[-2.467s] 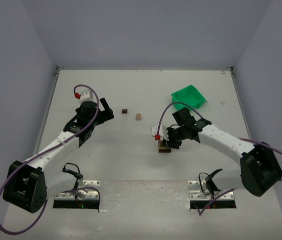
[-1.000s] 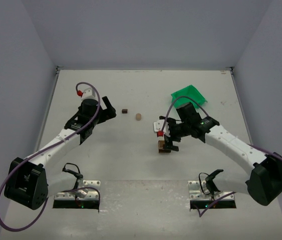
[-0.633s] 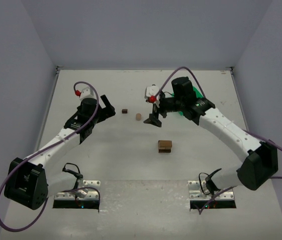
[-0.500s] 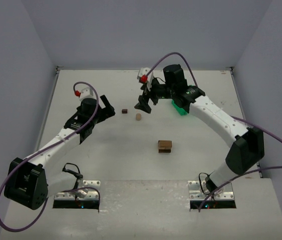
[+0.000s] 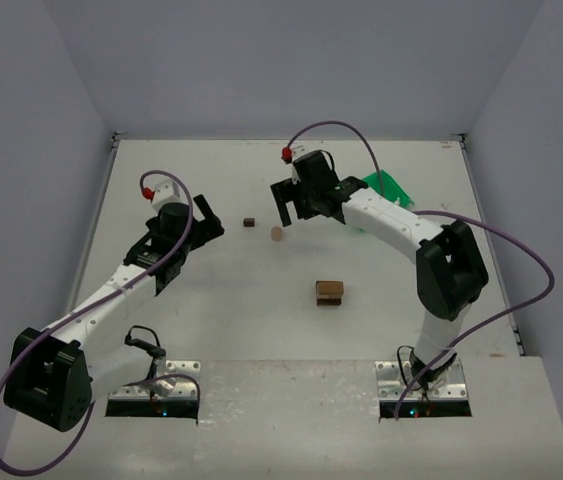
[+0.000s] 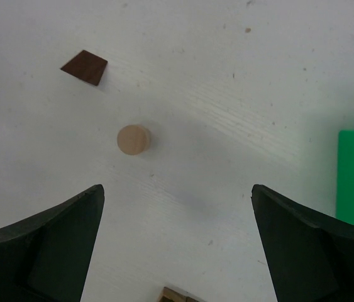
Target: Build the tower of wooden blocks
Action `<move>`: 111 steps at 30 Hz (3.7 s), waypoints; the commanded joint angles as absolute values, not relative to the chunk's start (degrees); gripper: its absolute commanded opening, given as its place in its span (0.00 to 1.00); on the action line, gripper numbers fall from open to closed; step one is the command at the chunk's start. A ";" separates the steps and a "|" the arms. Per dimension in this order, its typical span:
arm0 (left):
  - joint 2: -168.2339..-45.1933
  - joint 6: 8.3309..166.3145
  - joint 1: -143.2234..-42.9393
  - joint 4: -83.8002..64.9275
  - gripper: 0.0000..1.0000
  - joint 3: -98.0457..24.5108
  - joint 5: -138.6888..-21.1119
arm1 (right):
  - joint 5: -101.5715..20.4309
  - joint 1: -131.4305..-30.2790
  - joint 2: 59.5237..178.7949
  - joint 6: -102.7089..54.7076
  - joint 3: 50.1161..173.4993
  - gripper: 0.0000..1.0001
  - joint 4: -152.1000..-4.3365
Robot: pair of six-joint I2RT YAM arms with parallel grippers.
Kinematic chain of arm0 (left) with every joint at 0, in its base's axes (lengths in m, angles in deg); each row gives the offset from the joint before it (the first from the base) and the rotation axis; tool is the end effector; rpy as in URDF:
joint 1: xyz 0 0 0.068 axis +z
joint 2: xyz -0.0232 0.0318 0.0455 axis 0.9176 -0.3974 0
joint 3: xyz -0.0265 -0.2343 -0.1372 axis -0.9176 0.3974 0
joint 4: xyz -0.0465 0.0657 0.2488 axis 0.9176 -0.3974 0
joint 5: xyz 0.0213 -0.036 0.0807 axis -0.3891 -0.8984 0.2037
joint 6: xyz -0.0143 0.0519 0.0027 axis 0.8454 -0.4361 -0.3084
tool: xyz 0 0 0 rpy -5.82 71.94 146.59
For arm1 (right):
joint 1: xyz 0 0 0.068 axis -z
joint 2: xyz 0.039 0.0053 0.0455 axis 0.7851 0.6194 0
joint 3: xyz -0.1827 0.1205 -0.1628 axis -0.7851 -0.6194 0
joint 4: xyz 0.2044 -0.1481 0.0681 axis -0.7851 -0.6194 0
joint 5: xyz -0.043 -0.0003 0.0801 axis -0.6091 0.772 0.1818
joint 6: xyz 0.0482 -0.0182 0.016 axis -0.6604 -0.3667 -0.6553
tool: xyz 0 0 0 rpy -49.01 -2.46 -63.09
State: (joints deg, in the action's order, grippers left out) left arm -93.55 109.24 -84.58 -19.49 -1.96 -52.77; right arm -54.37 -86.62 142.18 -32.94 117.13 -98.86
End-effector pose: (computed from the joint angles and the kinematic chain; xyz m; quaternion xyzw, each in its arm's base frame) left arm 0.2270 -0.0616 0.2400 -0.1945 0.8478 -0.0754 0.4876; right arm 0.3397 0.2321 0.2519 -0.1324 0.9111 0.1208 0.3711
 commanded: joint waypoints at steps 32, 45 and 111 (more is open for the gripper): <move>-92.04 109.58 -84.16 -15.78 1.00 -0.03 -53.26 | -67.02 -94.54 162.54 -39.68 128.29 0.56 -96.26; -91.78 109.49 -84.16 -14.97 1.00 0.18 -54.45 | -66.84 -94.90 162.04 -39.37 128.14 0.43 -96.19; -92.00 108.97 -84.16 -13.74 1.00 0.42 -56.96 | -67.28 -103.14 111.25 -42.02 85.13 0.14 -110.32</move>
State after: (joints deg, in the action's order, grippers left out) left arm -92.06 109.22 -84.58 -16.47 0.59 -56.46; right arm -65.16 -102.62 110.61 -42.24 85.36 -112.71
